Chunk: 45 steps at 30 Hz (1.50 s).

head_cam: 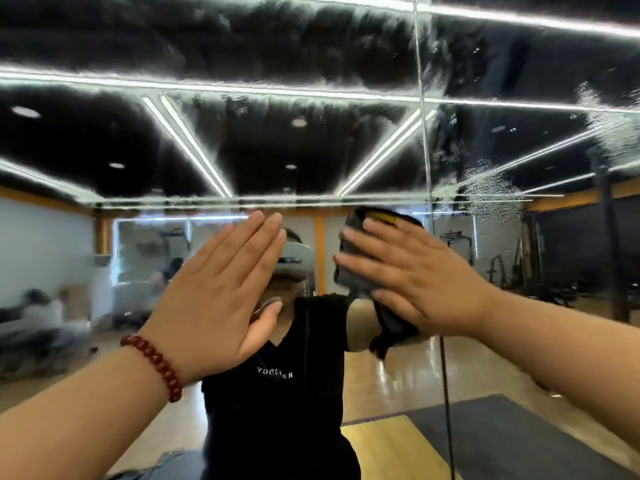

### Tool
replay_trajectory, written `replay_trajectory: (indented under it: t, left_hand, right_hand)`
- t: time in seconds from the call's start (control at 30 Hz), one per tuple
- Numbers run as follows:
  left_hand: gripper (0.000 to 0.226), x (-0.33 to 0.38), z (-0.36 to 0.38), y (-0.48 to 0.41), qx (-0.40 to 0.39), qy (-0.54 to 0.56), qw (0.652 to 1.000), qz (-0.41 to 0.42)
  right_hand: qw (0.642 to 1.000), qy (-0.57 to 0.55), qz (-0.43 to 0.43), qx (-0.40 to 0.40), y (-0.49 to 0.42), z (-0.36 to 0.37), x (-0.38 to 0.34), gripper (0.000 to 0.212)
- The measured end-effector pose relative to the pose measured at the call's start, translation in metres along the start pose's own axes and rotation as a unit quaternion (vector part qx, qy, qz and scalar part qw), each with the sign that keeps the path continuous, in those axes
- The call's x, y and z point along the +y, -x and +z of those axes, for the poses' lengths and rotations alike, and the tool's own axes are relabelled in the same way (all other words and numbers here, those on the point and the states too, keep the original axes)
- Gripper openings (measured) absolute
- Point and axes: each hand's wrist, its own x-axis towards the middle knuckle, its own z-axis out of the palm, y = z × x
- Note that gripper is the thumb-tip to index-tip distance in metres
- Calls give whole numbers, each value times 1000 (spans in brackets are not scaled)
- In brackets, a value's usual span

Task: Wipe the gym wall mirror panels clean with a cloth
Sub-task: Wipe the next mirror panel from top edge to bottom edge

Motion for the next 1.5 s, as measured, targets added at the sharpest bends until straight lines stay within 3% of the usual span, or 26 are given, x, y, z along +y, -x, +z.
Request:
replay_trajectory:
  t: [0.17,0.3,0.47,0.6,0.73,0.97,1.13,1.23,1.33,1.5]
  left_hand:
    - [72,15,3,-11,6,8,1000,3]
    - [73,18,11,-11,11,9,1000,-9]
    - [73,19,9,-5,17,24,999,-29]
    - [73,16,9,6,3,25,999,-48]
    - [72,11,6,20,1,41,996,-84]
    - [74,-34,-5,63,-14,24,991,-134]
    - [74,-57,-3,71,-3,32,995,-92]
    - [72,-71,-4,77,22,50,994,-96]
    - [73,-91,-5,91,16,45,994,-94]
    - [75,-119,-8,113,-6,33,997,-68]
  right_hand:
    - [977,-17,205,57,-48,-18,57,61]
    - [956,-42,278,83,-22,0,12,60]
    - [959,-58,273,54,18,21,-73,58]
    - [965,-65,250,51,-29,8,-57,57]
    - [938,-87,327,77,-73,2,-54,58]
    - [949,-76,302,56,-24,30,-188,58]
    - [960,-69,261,77,-112,12,-151,57]
    - [953,-68,279,93,-153,4,-133,57]
    - [949,-68,294,96,-144,9,-150,58]
    - [966,-54,246,62,-125,13,-173,58]
